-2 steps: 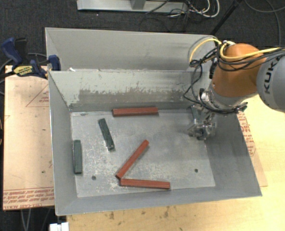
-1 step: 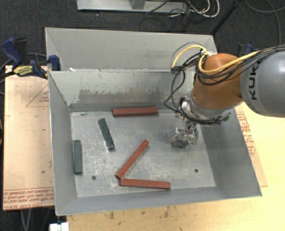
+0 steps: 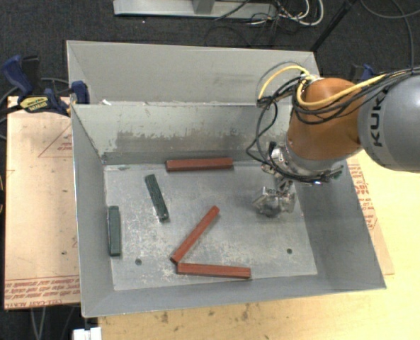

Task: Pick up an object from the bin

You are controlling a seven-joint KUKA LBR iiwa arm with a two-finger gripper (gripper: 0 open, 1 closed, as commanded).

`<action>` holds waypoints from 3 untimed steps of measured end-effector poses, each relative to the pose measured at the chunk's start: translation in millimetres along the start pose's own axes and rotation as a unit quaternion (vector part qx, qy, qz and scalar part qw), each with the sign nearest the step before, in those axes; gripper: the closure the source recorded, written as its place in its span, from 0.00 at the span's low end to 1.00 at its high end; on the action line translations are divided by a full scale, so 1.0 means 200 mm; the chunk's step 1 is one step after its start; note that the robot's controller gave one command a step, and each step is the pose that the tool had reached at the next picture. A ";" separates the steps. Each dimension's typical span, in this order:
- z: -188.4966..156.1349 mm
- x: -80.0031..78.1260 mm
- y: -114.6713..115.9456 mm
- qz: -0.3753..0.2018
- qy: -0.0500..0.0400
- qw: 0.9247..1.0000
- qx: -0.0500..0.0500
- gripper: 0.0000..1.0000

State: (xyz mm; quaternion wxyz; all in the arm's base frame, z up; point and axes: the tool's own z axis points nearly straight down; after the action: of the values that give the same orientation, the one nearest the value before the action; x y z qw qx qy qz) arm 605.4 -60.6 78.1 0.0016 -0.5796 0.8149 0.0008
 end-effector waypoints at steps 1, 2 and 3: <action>-0.70 -0.35 -0.04 -0.001 -0.002 1.000 0.005 1.00; -0.39 -0.63 0.06 0.107 0.000 0.994 -0.002 1.00; -0.39 -0.62 0.05 0.109 0.000 0.994 0.000 0.00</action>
Offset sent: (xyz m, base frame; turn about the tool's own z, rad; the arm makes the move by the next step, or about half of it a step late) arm 0.0262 0.0592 0.1351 0.0005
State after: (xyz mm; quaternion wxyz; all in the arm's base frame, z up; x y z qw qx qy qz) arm 635.7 58.9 157.5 0.0015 -0.4875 0.8731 0.0009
